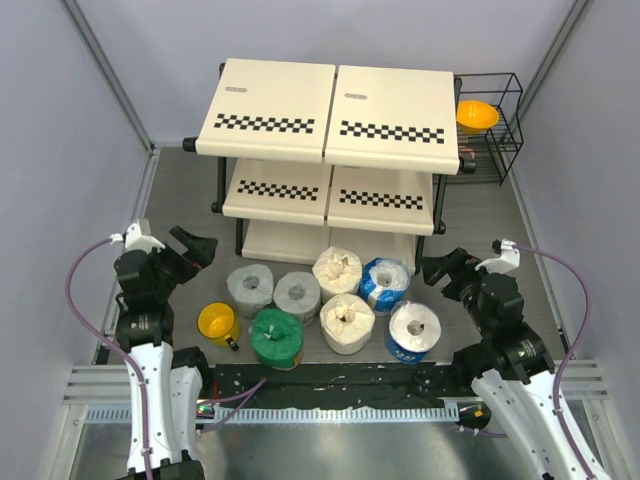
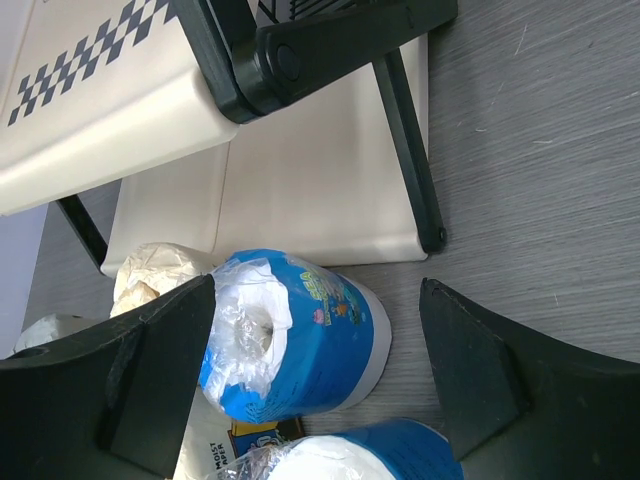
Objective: Place and organize the paper towels onto the shelf
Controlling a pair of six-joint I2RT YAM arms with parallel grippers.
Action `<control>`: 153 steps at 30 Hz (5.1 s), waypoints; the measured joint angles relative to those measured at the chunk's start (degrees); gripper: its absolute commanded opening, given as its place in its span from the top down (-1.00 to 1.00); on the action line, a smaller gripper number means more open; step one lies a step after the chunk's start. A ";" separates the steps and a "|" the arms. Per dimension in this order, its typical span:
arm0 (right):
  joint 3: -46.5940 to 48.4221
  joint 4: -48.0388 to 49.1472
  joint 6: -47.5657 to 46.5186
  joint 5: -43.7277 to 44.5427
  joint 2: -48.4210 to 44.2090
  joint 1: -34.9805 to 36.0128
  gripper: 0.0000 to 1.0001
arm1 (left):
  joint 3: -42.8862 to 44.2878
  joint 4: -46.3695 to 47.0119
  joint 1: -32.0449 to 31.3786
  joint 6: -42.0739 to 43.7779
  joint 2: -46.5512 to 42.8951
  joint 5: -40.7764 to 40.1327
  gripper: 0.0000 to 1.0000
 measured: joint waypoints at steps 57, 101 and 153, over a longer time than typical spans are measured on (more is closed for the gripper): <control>13.35 -5.57 1.09 -4.79 16.11 3.19 -0.70 | -1.84 -1.70 -0.63 -5.14 2.01 -4.83 -0.99; 34.32 -35.21 47.93 41.29 57.57 71.14 -0.62 | -1.84 -1.73 -0.63 -5.11 2.36 -4.85 -0.99; 18.14 -11.93 39.56 32.22 55.43 61.70 0.10 | -1.84 -1.73 -0.57 -5.16 2.84 -4.63 -0.99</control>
